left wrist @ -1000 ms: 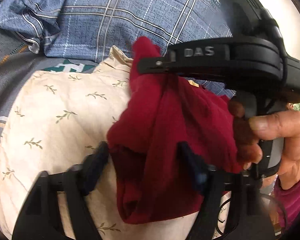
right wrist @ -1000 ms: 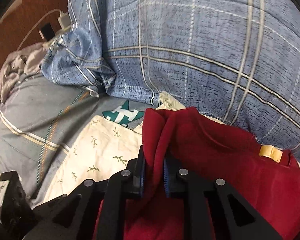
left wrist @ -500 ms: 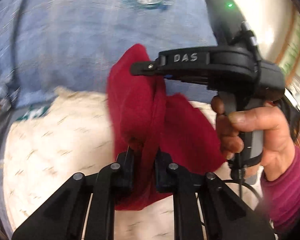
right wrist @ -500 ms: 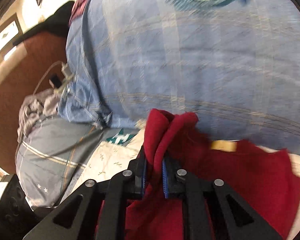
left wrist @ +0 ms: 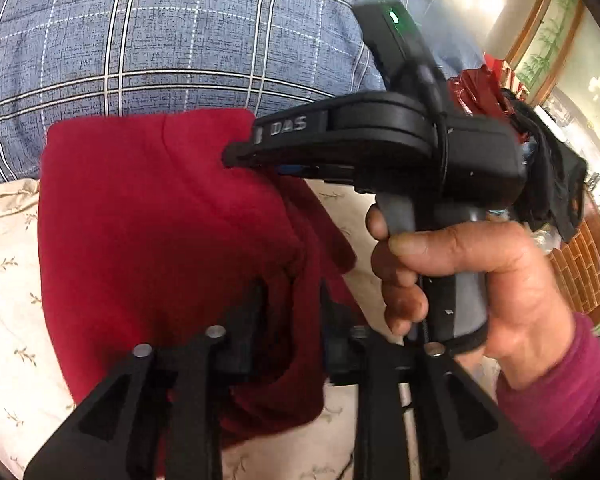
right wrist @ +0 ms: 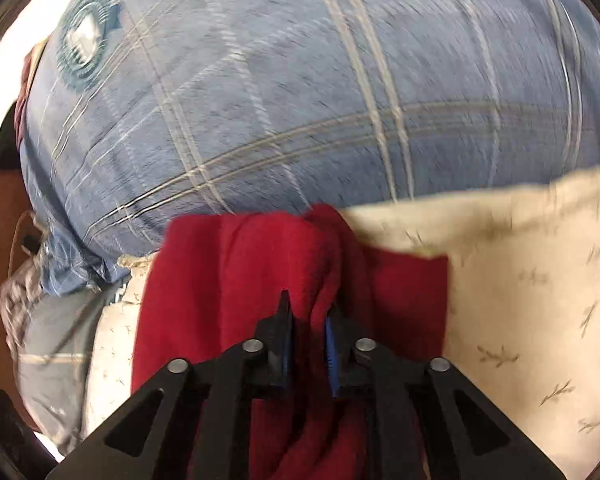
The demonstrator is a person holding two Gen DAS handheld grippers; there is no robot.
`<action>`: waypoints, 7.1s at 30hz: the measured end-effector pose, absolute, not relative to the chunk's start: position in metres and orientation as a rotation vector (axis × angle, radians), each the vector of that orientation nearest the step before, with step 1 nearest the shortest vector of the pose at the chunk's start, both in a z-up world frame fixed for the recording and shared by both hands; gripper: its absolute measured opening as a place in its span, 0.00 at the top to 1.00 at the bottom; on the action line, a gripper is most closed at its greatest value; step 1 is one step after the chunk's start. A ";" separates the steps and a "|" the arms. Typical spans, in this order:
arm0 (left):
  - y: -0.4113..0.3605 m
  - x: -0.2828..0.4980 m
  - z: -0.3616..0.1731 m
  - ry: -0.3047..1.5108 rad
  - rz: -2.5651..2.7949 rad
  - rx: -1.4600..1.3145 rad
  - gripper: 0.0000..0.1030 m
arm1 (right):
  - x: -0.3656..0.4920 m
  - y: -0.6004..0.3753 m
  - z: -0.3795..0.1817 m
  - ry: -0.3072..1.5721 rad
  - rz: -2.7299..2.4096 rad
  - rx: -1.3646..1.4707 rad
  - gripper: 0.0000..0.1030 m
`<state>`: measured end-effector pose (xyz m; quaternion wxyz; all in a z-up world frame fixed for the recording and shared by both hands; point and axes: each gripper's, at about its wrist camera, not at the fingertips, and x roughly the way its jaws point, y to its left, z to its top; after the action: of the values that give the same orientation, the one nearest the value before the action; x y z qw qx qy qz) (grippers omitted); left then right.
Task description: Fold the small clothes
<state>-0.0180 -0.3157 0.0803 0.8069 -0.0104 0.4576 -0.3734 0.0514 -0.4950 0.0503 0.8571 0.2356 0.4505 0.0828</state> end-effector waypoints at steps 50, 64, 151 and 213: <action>-0.252 -0.005 0.060 0.948 -0.417 0.048 0.30 | 0.032 -0.466 0.072 0.881 0.037 0.147 0.69; -0.248 -0.008 0.060 0.971 -0.432 0.022 0.28 | -0.022 -0.463 0.054 0.954 0.094 0.164 0.71; -0.110 -0.119 0.113 0.764 -0.267 -0.048 0.00 | -0.163 -0.346 0.105 0.792 0.136 0.110 0.27; -0.103 -0.115 0.104 0.759 -0.178 0.008 0.00 | -0.138 -0.340 0.089 0.848 0.138 0.115 0.26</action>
<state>-0.1150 -0.1032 0.1039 0.9250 0.0039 0.3698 -0.0869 -0.1379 -0.3397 0.0891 0.9076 0.0558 0.4108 0.0668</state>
